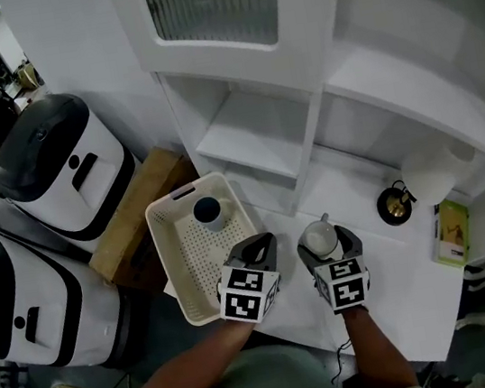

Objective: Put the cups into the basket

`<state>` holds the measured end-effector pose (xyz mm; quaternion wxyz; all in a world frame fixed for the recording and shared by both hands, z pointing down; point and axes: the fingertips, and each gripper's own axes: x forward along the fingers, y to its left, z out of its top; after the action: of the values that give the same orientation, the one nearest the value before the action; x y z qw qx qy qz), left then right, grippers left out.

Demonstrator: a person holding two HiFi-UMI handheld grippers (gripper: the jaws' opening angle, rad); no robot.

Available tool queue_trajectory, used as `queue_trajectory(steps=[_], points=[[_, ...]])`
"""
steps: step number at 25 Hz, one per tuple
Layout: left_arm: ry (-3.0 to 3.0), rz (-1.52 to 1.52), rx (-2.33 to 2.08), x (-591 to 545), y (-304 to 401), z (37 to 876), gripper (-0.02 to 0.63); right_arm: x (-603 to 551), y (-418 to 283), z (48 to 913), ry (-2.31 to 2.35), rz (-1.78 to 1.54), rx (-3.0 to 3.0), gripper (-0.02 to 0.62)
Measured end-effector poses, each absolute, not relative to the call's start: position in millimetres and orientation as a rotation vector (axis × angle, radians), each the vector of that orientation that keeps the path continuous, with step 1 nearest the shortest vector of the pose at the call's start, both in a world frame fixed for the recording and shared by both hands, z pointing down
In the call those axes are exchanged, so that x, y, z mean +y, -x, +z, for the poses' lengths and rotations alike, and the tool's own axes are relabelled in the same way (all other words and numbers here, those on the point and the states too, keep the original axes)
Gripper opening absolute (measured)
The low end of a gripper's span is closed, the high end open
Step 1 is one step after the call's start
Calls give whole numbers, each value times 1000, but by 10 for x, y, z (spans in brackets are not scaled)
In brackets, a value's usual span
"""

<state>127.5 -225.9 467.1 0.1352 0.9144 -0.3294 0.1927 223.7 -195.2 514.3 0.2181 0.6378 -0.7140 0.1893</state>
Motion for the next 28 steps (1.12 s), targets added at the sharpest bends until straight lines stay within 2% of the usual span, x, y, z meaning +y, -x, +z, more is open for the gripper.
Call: queue_trajectory(steps=[14, 28], points=[[-2568, 458, -1191, -2154, -412, 4431, 3, -1840, -1382, 4389, -1615, 343, -2226, 383], [-2387, 394, -1457, -2321, 726, 4398, 3, -2178, -250, 4431, -1273, 281, -2385, 383]])
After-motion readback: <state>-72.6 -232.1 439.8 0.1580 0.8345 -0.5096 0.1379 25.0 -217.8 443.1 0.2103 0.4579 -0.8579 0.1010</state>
